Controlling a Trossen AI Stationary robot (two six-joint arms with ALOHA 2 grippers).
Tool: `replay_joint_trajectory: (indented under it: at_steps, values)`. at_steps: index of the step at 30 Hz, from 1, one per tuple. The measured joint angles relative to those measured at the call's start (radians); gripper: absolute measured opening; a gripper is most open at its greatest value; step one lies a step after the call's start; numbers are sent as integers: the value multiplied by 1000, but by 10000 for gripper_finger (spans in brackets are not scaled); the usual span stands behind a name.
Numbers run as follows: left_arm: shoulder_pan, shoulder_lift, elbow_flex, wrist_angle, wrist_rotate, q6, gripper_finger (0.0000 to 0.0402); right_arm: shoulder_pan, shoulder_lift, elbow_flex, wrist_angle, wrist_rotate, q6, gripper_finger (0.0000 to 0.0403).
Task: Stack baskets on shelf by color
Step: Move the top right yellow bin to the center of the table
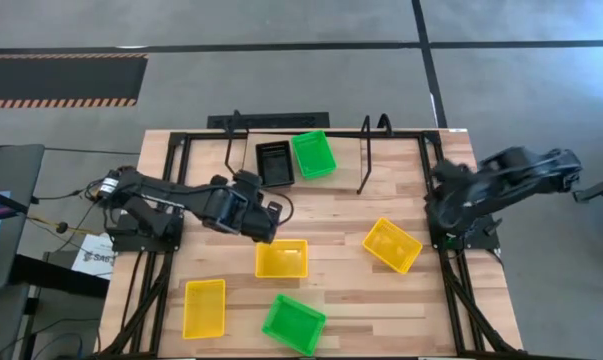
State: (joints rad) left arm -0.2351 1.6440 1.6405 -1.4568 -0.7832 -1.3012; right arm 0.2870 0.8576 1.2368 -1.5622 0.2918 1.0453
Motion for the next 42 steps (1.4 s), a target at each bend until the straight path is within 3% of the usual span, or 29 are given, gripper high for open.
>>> replay_joint_trajectory:
  at_steps: [7, 14, 20, 30, 36, 42]
  values:
    - [69, 0, 0, 130, 54, 259, 0, 1, 78, -178, 85, -53, 91, 19]
    - [124, 0, 0, 261, 104, 474, 0, 0, 158, -246, 266, -56, 75, 44]
    - [145, 0, 0, 280, 107, 522, 0, 0, 219, -247, 308, -59, 72, 66]
    - [145, 0, 0, 279, 166, 524, 0, 0, 244, -247, 582, -100, -62, 69]
    - [145, 0, 0, 280, 328, 643, 0, 0, 240, -247, 723, -214, -164, 69]
    - [133, 0, 0, 299, 491, 646, 0, 0, 240, -247, 836, -251, -242, 69]
